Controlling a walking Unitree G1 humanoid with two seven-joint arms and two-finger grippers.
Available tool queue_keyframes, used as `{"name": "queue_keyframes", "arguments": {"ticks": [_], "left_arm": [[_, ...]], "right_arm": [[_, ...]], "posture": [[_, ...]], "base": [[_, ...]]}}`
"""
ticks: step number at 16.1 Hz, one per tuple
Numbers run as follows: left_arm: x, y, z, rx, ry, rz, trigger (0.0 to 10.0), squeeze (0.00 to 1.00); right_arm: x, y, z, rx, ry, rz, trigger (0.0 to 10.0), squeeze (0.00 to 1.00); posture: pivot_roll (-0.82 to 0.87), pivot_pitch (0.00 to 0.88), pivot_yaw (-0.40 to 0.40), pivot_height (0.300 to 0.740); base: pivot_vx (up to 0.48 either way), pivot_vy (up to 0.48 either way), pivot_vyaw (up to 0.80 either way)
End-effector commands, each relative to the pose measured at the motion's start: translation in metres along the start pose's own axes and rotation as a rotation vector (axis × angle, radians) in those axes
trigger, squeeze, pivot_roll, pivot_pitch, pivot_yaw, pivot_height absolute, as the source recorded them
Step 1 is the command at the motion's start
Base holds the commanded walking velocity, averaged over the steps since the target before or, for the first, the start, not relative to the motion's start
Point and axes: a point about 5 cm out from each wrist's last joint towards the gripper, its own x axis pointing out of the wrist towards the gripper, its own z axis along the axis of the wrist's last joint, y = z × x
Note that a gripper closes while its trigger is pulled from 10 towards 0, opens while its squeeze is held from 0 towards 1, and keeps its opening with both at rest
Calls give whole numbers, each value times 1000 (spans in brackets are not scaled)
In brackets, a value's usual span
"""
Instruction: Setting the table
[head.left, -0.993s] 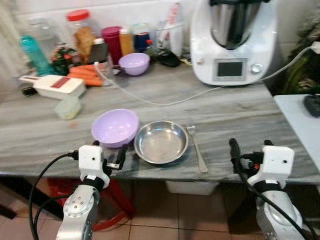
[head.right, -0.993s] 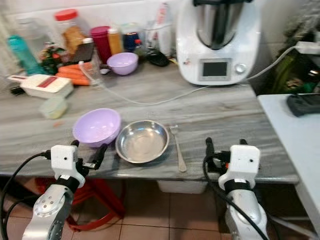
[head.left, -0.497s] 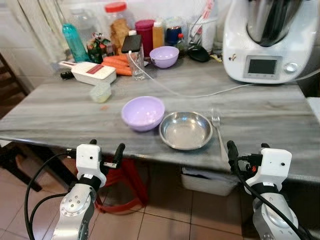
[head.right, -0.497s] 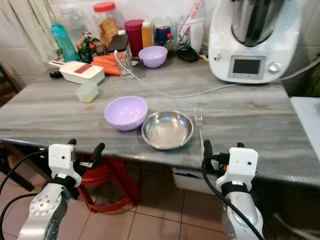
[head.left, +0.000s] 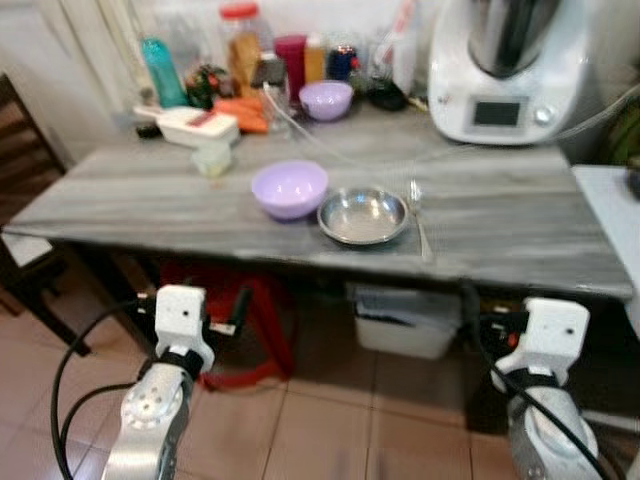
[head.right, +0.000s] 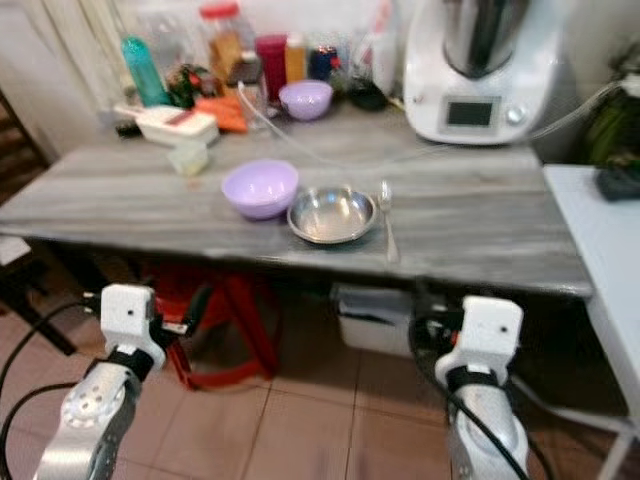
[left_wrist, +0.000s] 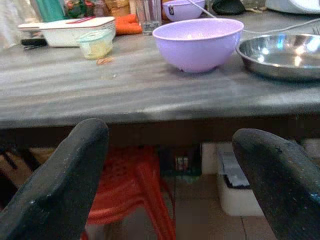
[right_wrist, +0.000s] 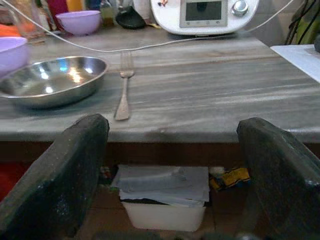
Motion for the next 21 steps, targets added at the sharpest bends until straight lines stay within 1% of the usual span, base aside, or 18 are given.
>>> {"name": "queue_keyframes", "arguments": {"ticks": [1, 10, 14, 16, 19, 21], "left_arm": [[-1, 1, 0, 5, 3, 0, 10000, 0], [-1, -1, 0, 8, -2, -24, 10000, 0], [-1, -5, 2, -28, -24, -92, 10000, 0], [-1, -6, 5, -16, -33, -105, 10000, 0], [-1, -8, 5, -23, -33, -116, 10000, 0], [-1, -9, 5, -33, -34, -126, 10000, 0]], "right_arm": [[1, 0, 2, 5, -4, -2, 10000, 0], [1, 3, 0, 12, 7, 5, 10000, 0], [2, 6, 1, 12, 3, 13, 10000, 0], [2, 6, 0, 14, 7, 15, 10000, 0], [2, 7, -1, 17, 11, 16, 10000, 0], [3, 7, -1, 19, 10, 14, 10000, 0]], "posture": [[-84, 0, 126, 740], [-82, 0, 125, 740], [-84, 0, 126, 740], [-82, 0, 128, 740], [-82, 0, 129, 740], [-82, 0, 130, 740]], "base": [[-326, 0, 0], [-326, 0, 0], [0, 0, 0], [0, 0, 0], [0, 0, 0], [0, -300, 0]]}}
